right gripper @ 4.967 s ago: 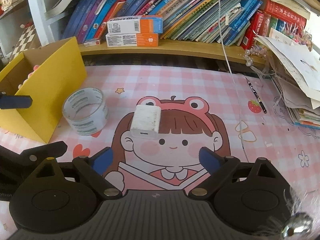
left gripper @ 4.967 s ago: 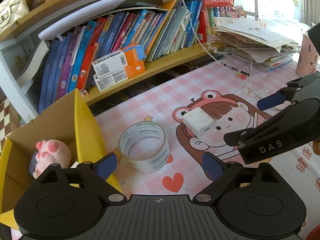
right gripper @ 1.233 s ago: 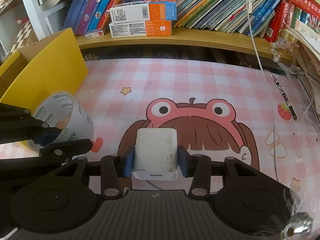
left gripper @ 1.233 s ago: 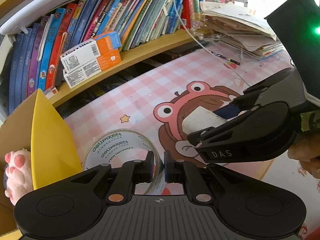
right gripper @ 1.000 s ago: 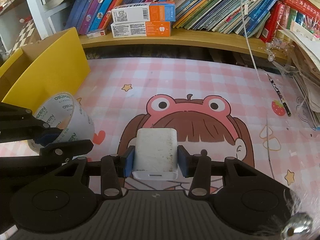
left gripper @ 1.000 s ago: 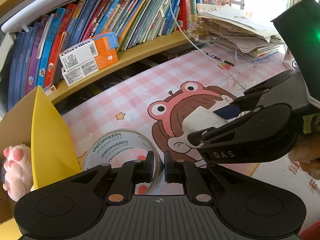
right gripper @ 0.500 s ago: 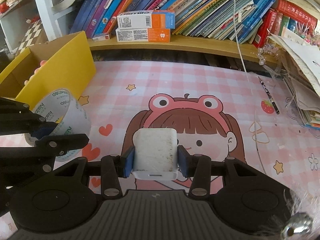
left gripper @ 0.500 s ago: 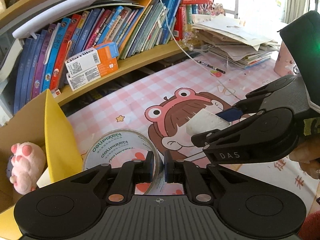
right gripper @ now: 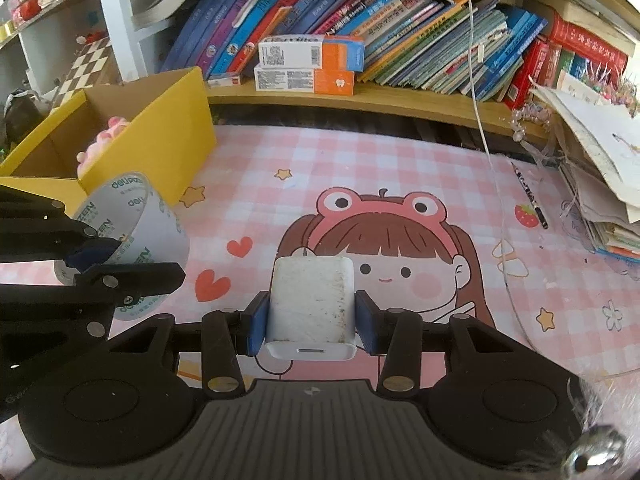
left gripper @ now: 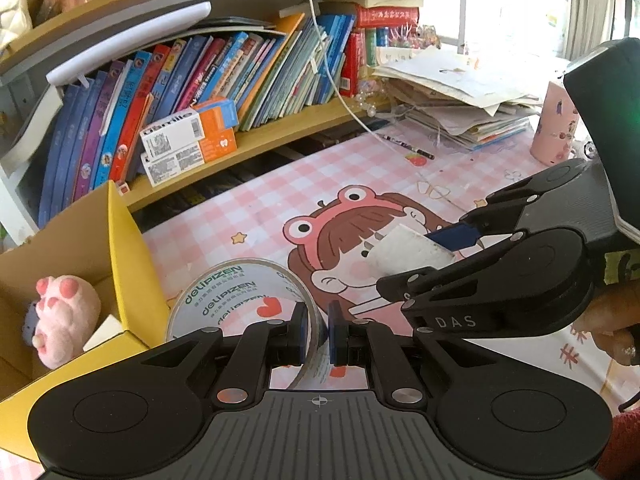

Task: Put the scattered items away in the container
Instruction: 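Lift and carry the tape roll and charger with both tools toward the yellow box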

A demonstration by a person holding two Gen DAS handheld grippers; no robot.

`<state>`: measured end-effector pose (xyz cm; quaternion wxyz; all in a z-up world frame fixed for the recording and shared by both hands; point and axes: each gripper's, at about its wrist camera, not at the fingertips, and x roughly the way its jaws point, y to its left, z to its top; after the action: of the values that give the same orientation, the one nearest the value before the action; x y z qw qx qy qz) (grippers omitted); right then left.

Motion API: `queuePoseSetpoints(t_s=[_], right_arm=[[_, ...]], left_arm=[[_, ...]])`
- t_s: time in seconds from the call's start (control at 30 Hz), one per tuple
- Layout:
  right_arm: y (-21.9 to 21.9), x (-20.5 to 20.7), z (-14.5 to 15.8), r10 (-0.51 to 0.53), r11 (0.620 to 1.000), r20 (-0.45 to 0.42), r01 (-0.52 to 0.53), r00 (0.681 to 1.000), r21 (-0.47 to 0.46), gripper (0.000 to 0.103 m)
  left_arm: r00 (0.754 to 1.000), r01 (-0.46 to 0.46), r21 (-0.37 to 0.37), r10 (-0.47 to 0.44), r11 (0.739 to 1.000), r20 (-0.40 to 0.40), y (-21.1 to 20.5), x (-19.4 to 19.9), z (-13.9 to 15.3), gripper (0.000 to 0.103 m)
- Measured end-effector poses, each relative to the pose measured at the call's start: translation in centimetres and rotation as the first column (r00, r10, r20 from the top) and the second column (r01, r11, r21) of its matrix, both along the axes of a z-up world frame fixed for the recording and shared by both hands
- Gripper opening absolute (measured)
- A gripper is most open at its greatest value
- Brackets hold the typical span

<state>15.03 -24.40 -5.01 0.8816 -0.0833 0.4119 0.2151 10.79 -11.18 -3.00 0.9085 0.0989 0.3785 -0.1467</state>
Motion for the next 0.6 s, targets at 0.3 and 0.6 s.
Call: queuePoseSetpoints(t_s=[0.3,0.6], right_arm=[[0.6,-1.6,0.8,0.001,1.0,0.013,-0.001,1.0,0.01,0.042],[2.3,-3.6,1.4,0.01,1.0,0.02,-0.01,1.0,0.025,0.042]], left_arm=[[1.0,-0.006,0.003,0.006,1.0,0.022,0.8,-1.9,1.1,0.009],[0.999,-0.027,0.009,0.027,1.0,0.033,2.9,-4.2,1.9,0.009]])
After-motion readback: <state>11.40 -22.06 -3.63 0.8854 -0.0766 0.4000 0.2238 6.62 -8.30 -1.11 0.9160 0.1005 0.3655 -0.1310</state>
